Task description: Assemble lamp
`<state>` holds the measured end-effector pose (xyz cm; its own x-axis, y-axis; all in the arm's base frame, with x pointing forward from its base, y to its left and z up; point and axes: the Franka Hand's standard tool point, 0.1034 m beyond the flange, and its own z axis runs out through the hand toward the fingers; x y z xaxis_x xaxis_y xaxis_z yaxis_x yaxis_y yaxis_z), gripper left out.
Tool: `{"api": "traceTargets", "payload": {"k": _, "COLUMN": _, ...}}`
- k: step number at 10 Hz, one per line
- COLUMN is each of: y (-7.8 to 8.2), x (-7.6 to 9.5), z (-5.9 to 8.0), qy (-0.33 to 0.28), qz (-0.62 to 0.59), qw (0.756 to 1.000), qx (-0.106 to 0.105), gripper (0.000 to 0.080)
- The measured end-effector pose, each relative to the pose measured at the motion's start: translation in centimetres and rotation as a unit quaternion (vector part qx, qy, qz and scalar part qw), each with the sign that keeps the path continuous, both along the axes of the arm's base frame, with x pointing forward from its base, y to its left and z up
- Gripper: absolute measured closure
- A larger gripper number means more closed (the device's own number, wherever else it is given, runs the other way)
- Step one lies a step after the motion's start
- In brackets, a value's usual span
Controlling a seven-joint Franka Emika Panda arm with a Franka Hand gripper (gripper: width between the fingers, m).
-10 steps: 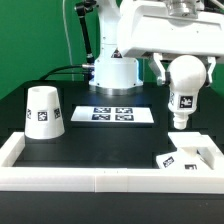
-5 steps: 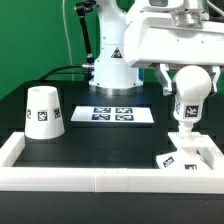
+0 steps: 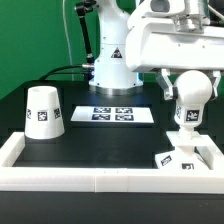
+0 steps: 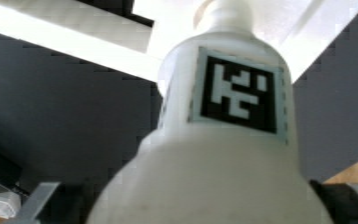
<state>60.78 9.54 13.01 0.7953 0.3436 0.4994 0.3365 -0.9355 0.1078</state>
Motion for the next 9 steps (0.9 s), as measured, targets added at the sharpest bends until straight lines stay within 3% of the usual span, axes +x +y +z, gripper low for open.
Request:
{"api": "traceTargets", "payload": {"k": 3, "y": 0.01, "x": -0.22, "z": -1.11, "qy": -0.001, "qz": 0.0, "qw": 1.0, "qx": -0.001, "gripper": 0.022}}
{"api": "traceTargets", "payload": {"k": 8, "y": -0.04, "x": -0.36, "z": -1.24, "qy": -0.019, "qz": 0.0, "qw": 1.0, "qx": 0.0, "gripper": 0.022}}
{"api": "traceTargets", "payload": {"k": 9, "y": -0.12, "x": -0.35, "z": -1.18, "qy": -0.019, "qz": -0.001, "qw": 1.0, "qx": 0.0, "gripper": 0.0162}}
